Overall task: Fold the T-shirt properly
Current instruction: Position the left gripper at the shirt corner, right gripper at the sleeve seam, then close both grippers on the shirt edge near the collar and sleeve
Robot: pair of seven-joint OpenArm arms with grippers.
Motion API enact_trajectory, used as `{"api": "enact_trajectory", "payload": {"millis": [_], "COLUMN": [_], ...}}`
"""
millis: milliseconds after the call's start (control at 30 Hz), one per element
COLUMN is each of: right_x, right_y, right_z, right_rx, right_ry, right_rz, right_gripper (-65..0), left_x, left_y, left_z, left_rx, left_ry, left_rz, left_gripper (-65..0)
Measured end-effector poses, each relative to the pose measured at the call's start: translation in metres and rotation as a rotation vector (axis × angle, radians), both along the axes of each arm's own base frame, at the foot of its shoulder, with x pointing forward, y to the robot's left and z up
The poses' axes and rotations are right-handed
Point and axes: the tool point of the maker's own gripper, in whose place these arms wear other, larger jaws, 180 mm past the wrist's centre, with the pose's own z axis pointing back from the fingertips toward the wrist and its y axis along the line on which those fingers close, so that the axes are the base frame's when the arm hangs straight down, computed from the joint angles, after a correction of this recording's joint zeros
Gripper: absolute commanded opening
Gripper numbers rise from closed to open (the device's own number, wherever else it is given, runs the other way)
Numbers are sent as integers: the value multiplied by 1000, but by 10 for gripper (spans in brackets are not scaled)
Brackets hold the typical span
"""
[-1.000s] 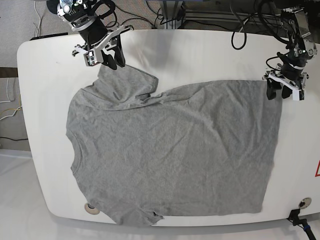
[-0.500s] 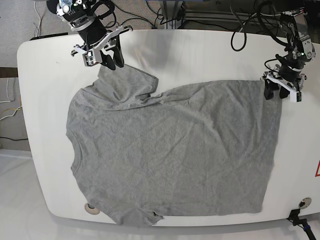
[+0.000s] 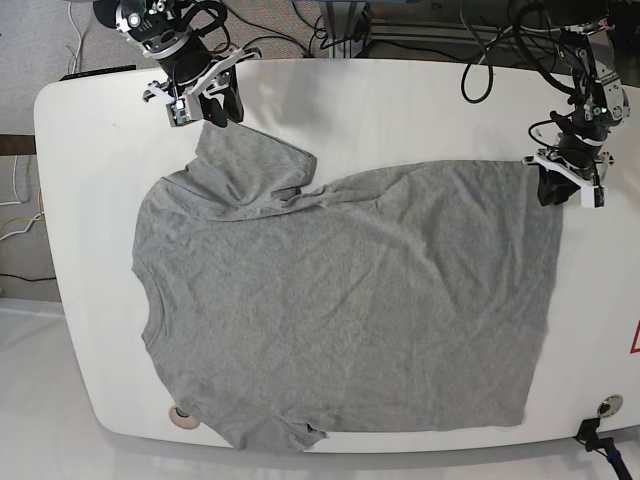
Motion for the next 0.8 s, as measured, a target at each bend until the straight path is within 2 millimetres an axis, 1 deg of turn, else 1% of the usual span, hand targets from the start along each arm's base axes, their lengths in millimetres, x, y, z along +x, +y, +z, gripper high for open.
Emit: {"api": "enact_trajectory", "payload": {"millis": [33, 100, 133, 200, 300, 333, 367, 433, 467, 500, 533, 567, 600, 633, 667, 733, 800], "right_x": [2, 3, 6, 4, 14, 20, 23, 39, 46, 53, 58, 63, 68, 75, 78, 89, 96], "right_y": [-8, -17, -36, -45, -62, -64, -64, -60, -57, -58, -60, -63, -65, -65, -63, -60, -61], "right_z": [-1, 1, 4, 5, 14, 17, 13, 13, 10, 3, 3, -3, -13, -17, -22, -24, -32], "right_rx": [-10, -7, -37, -39, -48, -37, -34, -13, -6, -11, -10, -17, -20, -21, -10, 5, 14], "right_ry": [1, 0, -2, 20, 2, -6, 11, -12, -15, -3, -15, -4, 24, 28, 36, 29, 52], "right_rz": [-23, -42, -90, -86, -106, -104, -78, -63, -55, -62, -61, -61, -63, -59, -38, -14, -8], "right_gripper": [-499, -495, -495, -492, -483, -476, -460, -422, -413, -399, -400, -400, -403, -402, -404, -408, -415], "left_x": [0, 2, 6, 9, 10, 10, 11, 13, 14, 16, 15, 16, 16, 16, 15, 16, 17], "left_y": [-3, -4, -9, -12, -16, -15, -16, -18, -16, -16, -17, -18, -18, -18, -17, -17, -18], "left_z": [-1, 0, 3, 5, 6, 6, 6, 8, 9, 11, 11, 10, 10, 11, 10, 10, 11], "left_rx": [-3, -4, -10, -13, -15, -15, -17, -25, -22, -27, -27, -27, -27, -26, -25, -25, -27], "left_ry": [2, -1, -13, -30, -34, -34, -37, -47, -51, -63, -59, -54, -55, -60, -55, -54, -58], "left_rz": [-8, -15, -30, -46, -62, -58, -60, -64, -54, -53, -54, -54, -57, -58, -53, -55, -55], "left_gripper": [-623, -638, -645, -650, -650, -650, -650, -650, -650, -650, -650, -650, -650, -650, -650, -650, -650]}}
